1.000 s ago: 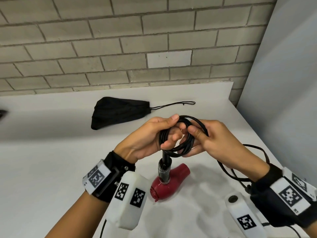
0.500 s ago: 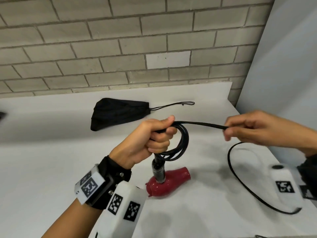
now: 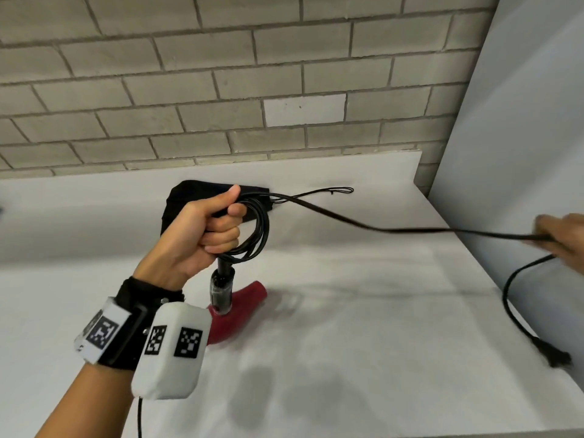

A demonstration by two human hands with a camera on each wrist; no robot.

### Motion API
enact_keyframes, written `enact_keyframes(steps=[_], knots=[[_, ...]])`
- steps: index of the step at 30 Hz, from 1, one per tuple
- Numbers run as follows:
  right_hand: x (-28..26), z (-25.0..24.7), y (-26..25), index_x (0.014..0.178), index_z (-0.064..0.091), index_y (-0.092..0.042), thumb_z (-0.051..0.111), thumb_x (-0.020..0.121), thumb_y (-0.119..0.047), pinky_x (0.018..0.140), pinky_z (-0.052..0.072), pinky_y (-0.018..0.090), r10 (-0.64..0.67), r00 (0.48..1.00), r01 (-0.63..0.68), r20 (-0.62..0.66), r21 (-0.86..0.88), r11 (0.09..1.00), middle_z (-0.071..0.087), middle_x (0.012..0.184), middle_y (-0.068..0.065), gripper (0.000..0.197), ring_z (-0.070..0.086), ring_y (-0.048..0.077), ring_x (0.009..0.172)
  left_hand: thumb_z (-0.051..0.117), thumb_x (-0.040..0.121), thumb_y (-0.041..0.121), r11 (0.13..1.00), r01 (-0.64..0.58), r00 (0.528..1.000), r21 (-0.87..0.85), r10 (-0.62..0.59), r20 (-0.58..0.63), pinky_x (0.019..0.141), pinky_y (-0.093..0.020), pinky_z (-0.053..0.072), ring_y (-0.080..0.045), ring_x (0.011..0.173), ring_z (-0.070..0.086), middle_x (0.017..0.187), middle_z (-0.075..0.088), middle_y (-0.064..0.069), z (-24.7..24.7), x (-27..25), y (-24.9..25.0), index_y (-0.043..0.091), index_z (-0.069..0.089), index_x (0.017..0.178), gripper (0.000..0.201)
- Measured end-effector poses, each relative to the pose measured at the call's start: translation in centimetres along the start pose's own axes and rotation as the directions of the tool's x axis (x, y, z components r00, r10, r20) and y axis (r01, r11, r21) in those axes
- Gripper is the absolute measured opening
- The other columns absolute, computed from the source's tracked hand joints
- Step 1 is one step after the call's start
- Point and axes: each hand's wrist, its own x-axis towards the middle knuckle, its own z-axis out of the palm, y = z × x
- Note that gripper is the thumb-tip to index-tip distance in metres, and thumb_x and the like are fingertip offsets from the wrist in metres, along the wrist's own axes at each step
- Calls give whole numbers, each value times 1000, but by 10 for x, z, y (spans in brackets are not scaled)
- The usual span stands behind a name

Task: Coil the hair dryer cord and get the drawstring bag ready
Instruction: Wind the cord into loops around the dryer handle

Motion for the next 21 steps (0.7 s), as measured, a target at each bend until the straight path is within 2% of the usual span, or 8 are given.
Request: enact_keyframes(steps=[3, 5, 7, 12, 14, 16, 18, 21], knots=[[9, -7, -55, 123, 41, -45, 26, 43, -97, 109, 26, 50, 128, 981, -133, 149, 24, 991, 62, 111, 1, 97, 54, 29, 114, 49, 86, 34, 1000, 27, 1000, 6, -27, -10, 31, -17, 9, 0, 27, 18, 38, 23, 13, 4, -1, -2, 17, 49, 56, 35], [14, -17, -89, 144, 18, -36, 33, 27, -100, 116, -2, 36, -15, 986, 7, 169, 48, 999, 39, 136, -8, 134, 23, 22, 141, 50, 85, 35, 999, 34, 999, 9, -34, 2, 30, -17, 10, 0, 27, 18, 38, 23, 13, 9, -2, -5, 17, 48, 56, 35], [11, -40, -131, 138, 0, -53, 43, 33, -100, 118, -3, 31, -149, 981, 107, 128, 285, 952, 23, 143, -20, 122, 8, 13, 145, 50, 85, 36, 999, 35, 999, 8, -35, 16, 29, -16, 11, 0, 27, 17, 38, 22, 13, 15, -1, -9, 17, 47, 56, 34], [5, -74, -238, 142, -10, -52, 67, 50, -75, 108, 22, 6, -430, 902, 322, 40, 600, 732, 13, 147, -35, 122, 23, -16, 133, 48, 86, 36, 998, 23, 997, 63, -27, 74, 31, -17, 8, 0, 29, 16, 39, 21, 13, 38, 2, -18, 16, 44, 60, 33], [16, -66, -267, 146, 6, -39, 60, 66, -68, 90, 44, 19, -362, 922, 374, -138, 564, 736, 47, 125, -18, 101, 56, -3, 95, 48, 85, 37, 996, 15, 997, 83, -21, 73, 32, -17, 8, 0, 29, 15, 40, 20, 13, 43, 2, -20, 15, 43, 60, 33], [26, -56, -279, 124, 36, -20, 50, 85, -53, 67, 47, 33, -240, 902, 403, -359, 502, 765, 52, 75, -11, 53, 49, 13, 60, 48, 85, 38, 997, 17, 998, 77, -22, 63, 33, -18, 7, 0, 29, 15, 40, 20, 13, 44, 1, -20, 16, 44, 60, 34], [31, -50, -275, 95, 39, -18, 41, 94, -43, 56, 41, 39, -180, 855, 428, -487, 465, 775, 40, 56, -11, 26, 41, 20, 52, 48, 85, 38, 997, 22, 998, 73, -27, 63, 33, -18, 7, 0, 29, 15, 40, 20, 13, 42, 0, -20, 16, 44, 60, 34], [26, -49, -253, 90, 40, -20, 32, 95, -48, 47, 38, 35, -207, 823, 410, -529, 300, 861, 43, 54, -8, 29, 45, 23, 47, 47, 85, 39, 994, 26, 995, 104, -36, 92, 33, -17, 9, -1, 30, 15, 40, 20, 13, 45, -3, -21, 15, 43, 61, 35]])
